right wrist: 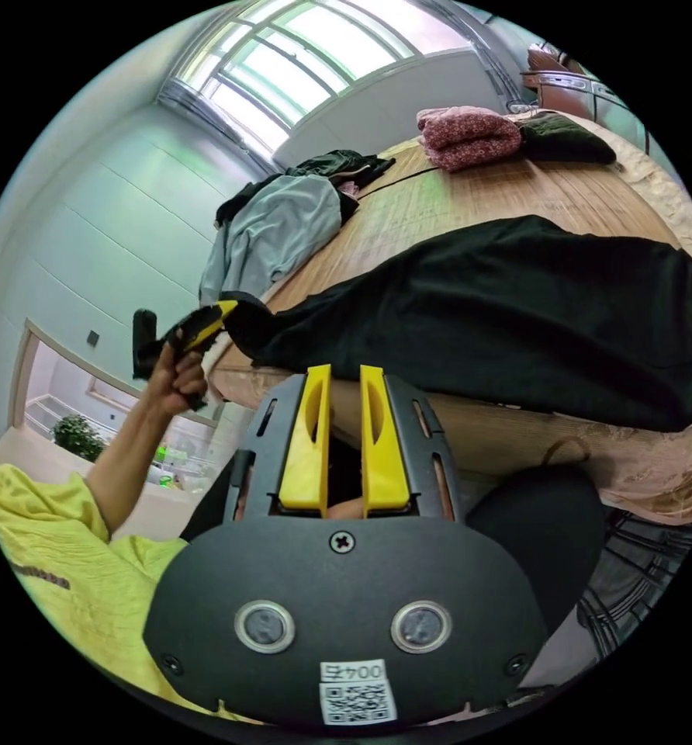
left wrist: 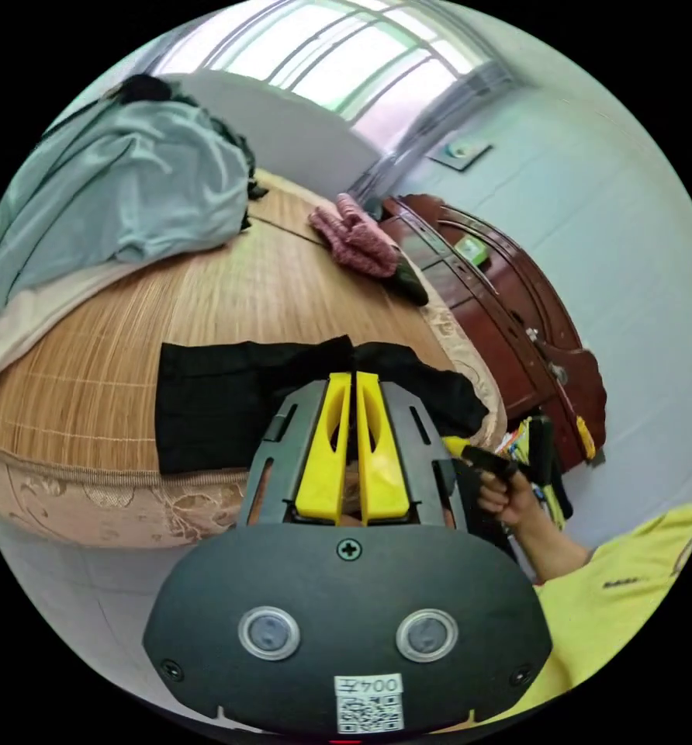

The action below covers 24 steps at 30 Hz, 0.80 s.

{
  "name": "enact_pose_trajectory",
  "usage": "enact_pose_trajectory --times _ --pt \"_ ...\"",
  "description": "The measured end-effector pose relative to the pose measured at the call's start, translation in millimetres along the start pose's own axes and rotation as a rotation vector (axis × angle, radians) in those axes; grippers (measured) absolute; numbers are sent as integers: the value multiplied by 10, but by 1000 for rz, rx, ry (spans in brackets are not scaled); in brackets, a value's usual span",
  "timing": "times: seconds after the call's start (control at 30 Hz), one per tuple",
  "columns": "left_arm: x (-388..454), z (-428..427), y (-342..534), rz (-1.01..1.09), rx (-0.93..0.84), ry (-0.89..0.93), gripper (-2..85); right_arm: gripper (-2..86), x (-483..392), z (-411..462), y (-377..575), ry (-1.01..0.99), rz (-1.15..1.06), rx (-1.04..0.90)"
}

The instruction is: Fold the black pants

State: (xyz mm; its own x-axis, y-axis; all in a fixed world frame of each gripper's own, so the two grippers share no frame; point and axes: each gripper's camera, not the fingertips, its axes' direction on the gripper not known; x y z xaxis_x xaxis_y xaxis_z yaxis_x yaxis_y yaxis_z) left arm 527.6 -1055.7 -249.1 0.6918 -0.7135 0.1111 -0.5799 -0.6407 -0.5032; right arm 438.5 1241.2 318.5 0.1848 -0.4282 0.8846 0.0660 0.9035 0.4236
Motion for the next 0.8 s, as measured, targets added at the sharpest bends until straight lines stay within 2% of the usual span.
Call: enact_pose_trajectory --times 0.1,0.17,0.27,0.4,0.5,0.63,0.8 --pt "404 -16 549 192 38 -109 13 77 37 53 -119 -103 35 -5" --pt "711 155 913 376 3 -276 11 88 55 172 -192 -166 53 -31" --pt "952 397 1220 509 -33 -451 10 112 26 469 -323 -199 44 -96" --pt "988 481 1382 522 -29 -452 8 123 -41 949 -607 -108 4 -187" --pt "936 461 1461 493 -10 -451 7 119 84 1357 -802 -98 55 -288" --pt "861 402 1567 474 18 -439 7 112 444 1876 -870 -255 221 -391" --pt "789 381 1667 467 31 -436 6 83 664 2224 -954 -321 285 -385"
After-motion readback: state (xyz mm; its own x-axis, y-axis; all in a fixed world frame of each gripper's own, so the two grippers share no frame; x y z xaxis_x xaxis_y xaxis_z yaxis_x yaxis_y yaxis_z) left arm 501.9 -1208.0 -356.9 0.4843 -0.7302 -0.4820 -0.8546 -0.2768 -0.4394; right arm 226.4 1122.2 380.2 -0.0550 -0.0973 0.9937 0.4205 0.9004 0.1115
